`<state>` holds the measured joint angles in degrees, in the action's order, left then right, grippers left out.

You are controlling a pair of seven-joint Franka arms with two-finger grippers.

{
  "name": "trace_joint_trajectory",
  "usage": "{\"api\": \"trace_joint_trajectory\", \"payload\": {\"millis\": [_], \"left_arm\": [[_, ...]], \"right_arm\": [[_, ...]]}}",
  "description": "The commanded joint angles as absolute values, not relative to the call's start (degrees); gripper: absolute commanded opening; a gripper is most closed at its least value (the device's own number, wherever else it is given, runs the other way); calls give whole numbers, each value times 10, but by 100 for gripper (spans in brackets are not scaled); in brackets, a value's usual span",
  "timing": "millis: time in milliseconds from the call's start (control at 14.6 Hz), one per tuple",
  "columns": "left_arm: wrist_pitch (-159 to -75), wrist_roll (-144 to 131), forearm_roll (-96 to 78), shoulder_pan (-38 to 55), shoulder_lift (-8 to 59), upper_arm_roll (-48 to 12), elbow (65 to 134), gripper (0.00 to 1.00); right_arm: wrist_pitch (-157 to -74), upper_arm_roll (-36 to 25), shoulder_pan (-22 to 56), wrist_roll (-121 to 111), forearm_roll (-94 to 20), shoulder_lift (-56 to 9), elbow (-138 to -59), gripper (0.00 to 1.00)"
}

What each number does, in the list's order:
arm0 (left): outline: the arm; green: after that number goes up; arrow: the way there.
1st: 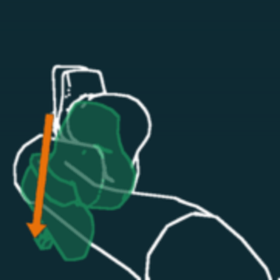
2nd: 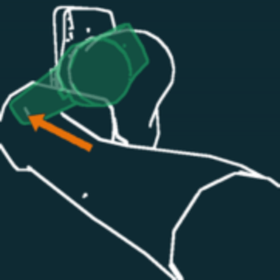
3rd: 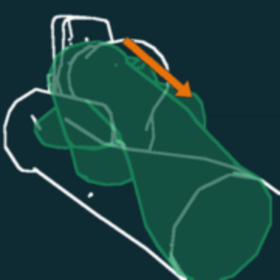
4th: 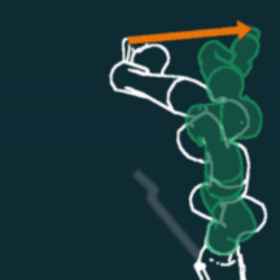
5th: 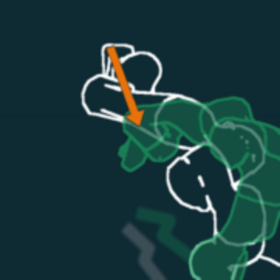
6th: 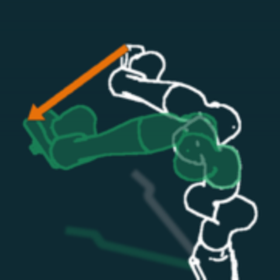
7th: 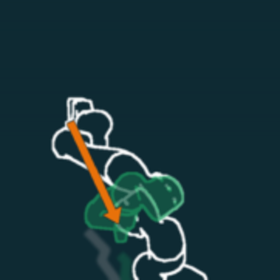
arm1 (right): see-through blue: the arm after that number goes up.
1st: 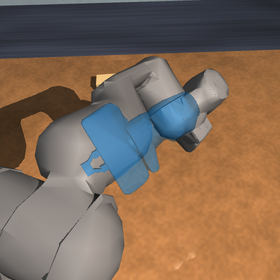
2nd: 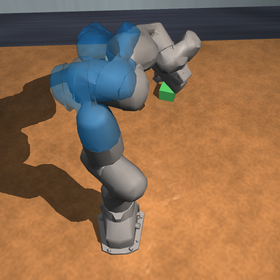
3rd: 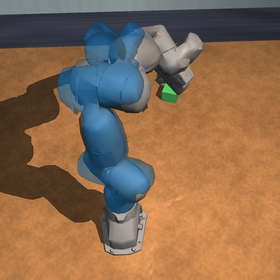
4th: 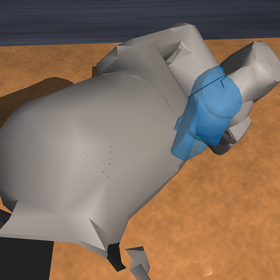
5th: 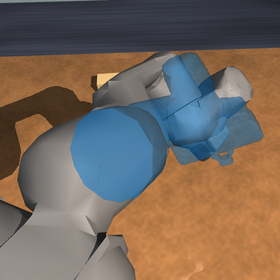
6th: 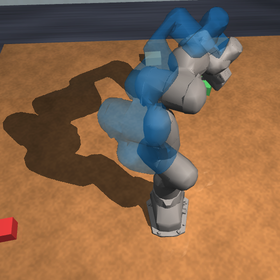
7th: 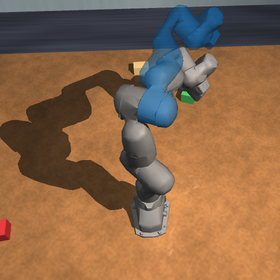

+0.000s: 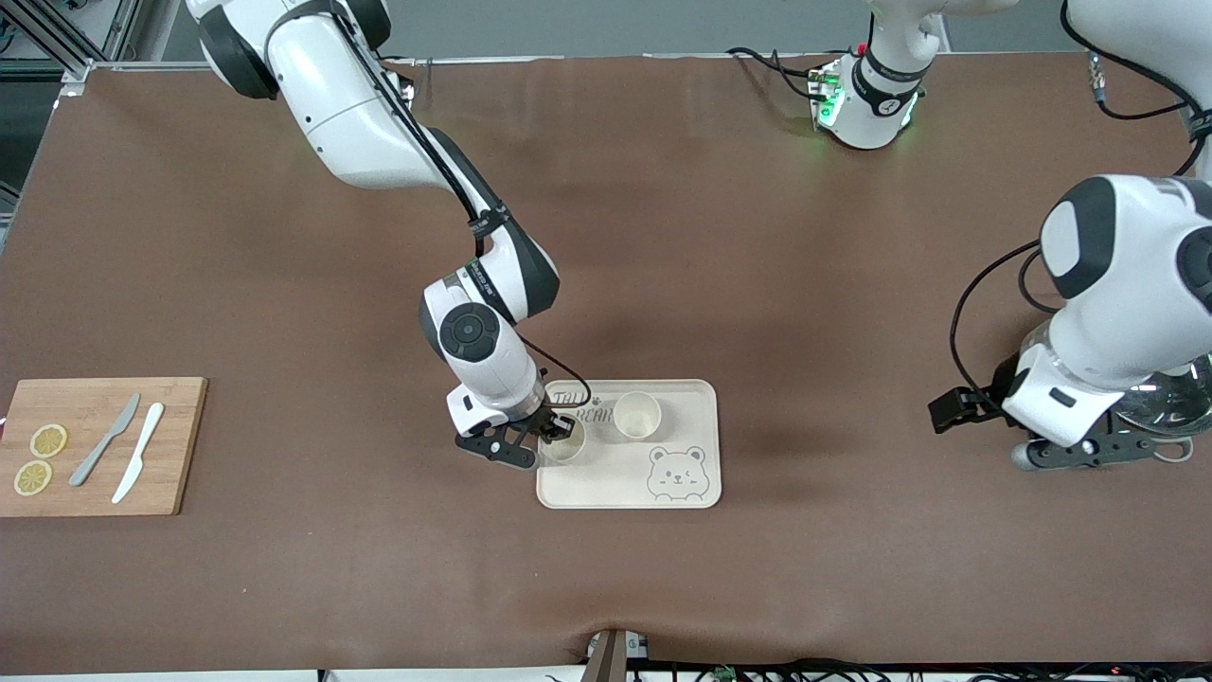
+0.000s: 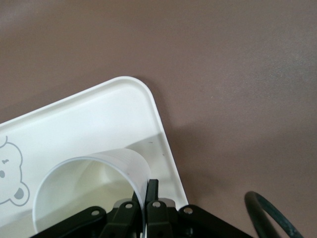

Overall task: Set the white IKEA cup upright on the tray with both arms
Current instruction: 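Open the left gripper and raise it away while the right gripper holds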

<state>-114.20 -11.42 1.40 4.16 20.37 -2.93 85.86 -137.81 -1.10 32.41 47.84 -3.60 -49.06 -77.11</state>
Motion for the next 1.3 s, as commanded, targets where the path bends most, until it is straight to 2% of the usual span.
{"api": "trace_joint_trajectory", "payload": {"millis": [0, 412, 481, 549, 618, 687, 1030, 1236], "left_arm": [[-1103, -96, 0, 35, 157, -33, 871, 100], [-1032, -68, 4, 0, 92, -78, 867, 100], [-1012, -67, 2, 1, 78, -78, 867, 100], [-992, -67, 1, 3, 67, -78, 867, 100], [-974, -67, 0, 4, 55, -78, 867, 100], [-958, -68, 0, 7, 44, -78, 867, 100], [-892, -72, 0, 22, 11, -79, 867, 100], [-860, -64, 0, 27, 10, -83, 867, 100]], "right_arm": [[-1378, -17, 331, 495, -25, -504, -755, 0], [-1379, -17, 333, 496, -25, -506, -755, 0], [-1378, -17, 333, 495, -25, -506, -755, 16], [-1377, -17, 330, 494, -24, -505, -755, 52], [-1375, -17, 326, 493, -24, -505, -754, 82], [-1374, -17, 324, 492, -24, -504, -754, 100], [-1368, -17, 320, 488, -19, -491, -754, 100], [-1291, -16, 313, 474, -16, -457, -750, 100]]}}
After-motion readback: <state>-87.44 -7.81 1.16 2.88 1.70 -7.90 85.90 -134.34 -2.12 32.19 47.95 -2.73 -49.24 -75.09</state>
